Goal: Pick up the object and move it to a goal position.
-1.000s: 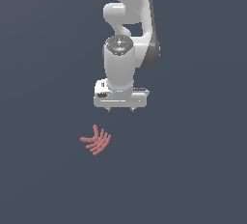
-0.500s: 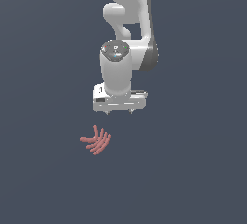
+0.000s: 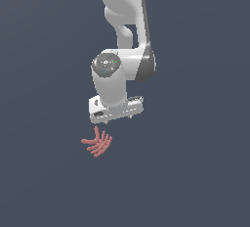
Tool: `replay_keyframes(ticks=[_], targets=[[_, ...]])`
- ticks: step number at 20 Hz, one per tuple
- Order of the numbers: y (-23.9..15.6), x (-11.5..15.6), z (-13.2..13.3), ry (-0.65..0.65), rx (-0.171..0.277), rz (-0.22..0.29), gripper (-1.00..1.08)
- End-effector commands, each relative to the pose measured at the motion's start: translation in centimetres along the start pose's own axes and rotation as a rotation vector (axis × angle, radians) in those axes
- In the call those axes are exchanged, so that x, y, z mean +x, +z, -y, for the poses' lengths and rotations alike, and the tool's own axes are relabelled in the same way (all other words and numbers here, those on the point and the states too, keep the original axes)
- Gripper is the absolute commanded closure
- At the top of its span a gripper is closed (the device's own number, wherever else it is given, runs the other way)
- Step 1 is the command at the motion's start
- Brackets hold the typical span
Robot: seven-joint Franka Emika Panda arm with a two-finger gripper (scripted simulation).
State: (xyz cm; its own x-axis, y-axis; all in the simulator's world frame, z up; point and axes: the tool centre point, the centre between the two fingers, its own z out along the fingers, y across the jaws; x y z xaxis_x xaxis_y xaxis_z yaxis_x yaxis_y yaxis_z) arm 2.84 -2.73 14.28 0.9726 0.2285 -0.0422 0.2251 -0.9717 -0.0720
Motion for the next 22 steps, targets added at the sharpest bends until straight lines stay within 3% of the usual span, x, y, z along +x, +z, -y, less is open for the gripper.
replay_keyframes(ticks=[1,12,22], targets=[[0.5,0.4,-0.5,-0.050,0.021,0.007,-1.00],[2.5,2.1,-2.7,-0.264,0.125,0.015,-1.00],[4.1,3.2,-4.9,-0.456,0.230,-0.017,-1.00]])
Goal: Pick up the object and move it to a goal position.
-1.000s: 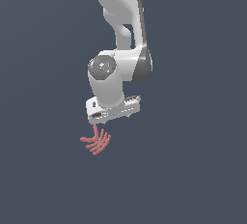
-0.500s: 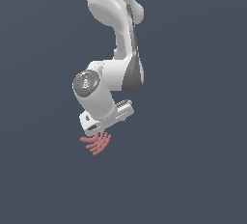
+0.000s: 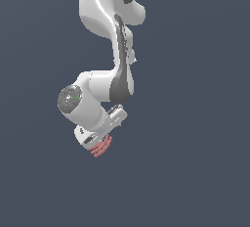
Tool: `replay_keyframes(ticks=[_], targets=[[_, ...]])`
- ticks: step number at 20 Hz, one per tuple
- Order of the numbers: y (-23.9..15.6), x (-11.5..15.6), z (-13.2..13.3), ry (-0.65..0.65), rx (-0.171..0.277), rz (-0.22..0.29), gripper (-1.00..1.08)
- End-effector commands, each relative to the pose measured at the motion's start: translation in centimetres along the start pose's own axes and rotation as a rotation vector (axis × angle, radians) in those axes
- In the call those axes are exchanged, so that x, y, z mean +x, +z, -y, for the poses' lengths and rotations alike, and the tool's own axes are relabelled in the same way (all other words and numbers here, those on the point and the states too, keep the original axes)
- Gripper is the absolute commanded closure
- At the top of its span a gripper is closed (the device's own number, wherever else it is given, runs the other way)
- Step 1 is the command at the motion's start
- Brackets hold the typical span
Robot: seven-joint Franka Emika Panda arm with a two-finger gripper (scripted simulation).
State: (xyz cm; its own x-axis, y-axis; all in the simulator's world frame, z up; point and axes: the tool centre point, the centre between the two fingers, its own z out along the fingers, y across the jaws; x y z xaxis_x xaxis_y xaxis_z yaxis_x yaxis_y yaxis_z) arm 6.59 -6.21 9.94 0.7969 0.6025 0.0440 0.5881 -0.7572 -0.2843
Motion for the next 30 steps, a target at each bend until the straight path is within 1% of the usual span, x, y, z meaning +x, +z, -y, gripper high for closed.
replay_keyframes(ticks=[1,8,15,23,30], targets=[[0.3,0.0,-0.7,-0.050,0.025,-0.013,-1.00],[0.9,-0.4,-2.6,-0.186,0.088,-0.062,-1.00],[1.4,-1.0,-4.5,-0.321,0.142,-0.130,-1.00],[1.8,-2.1,-6.8,-0.474,0.187,-0.229,-1.00],[1.9,-3.5,-8.8,-0.604,0.207,-0.331,-1.00]])
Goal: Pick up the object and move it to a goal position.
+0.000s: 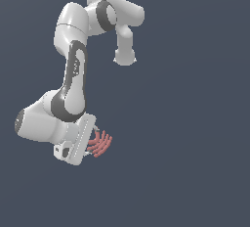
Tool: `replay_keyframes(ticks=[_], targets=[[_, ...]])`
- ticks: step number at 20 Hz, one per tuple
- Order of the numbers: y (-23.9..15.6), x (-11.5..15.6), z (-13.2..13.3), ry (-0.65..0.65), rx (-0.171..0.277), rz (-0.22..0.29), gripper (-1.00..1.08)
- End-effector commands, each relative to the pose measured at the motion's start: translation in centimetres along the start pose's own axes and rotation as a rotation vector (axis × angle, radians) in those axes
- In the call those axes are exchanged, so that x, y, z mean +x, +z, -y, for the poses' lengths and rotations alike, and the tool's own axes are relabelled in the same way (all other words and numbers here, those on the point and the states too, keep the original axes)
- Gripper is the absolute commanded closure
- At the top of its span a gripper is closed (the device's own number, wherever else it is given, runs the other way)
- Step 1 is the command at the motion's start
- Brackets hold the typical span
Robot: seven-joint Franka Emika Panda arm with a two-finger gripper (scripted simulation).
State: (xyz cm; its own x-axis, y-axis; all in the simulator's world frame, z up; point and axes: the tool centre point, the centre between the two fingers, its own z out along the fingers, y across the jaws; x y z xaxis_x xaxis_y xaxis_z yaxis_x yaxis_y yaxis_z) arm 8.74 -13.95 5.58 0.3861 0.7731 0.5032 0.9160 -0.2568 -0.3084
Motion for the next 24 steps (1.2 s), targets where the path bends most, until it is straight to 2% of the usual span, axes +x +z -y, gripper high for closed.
replay_keyframes(ticks=[1,13,18,24], targets=[[-0.3,-0.8,-0.3,-0.051,0.001,-0.035,-1.00],[-1.9,-4.8,-1.1,-0.267,-0.029,-0.185,-1.00],[-2.3,-5.9,-1.2,-0.321,-0.046,-0.222,-1.00],[-2.6,-6.6,-1.3,-0.351,-0.057,-0.242,-1.00]])
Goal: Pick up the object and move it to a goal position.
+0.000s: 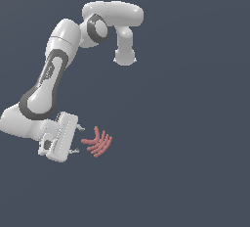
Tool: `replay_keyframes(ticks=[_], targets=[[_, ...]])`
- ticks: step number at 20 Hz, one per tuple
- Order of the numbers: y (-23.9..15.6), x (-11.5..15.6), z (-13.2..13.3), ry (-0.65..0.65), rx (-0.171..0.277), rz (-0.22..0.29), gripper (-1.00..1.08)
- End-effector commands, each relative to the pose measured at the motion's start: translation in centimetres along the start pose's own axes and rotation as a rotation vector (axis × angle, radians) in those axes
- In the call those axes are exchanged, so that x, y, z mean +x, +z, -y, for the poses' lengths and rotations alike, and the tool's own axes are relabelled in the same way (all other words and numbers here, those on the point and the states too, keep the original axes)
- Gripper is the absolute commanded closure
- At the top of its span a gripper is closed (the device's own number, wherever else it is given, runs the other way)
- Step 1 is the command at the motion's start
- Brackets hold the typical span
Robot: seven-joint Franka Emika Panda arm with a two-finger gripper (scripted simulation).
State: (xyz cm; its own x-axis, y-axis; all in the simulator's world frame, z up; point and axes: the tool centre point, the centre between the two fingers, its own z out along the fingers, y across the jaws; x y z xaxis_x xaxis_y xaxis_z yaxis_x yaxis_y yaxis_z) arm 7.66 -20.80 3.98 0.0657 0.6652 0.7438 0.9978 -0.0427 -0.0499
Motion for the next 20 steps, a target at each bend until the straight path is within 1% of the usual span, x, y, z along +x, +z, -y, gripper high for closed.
replay_keyframes(ticks=[1,8,20], targets=[[-0.1,-0.1,0.0,-0.009,-0.003,-0.005,-1.00],[0.3,-0.1,0.0,-0.005,-0.002,-0.003,-1.00],[2.9,-0.1,0.0,-0.009,-0.003,-0.005,-1.00]])
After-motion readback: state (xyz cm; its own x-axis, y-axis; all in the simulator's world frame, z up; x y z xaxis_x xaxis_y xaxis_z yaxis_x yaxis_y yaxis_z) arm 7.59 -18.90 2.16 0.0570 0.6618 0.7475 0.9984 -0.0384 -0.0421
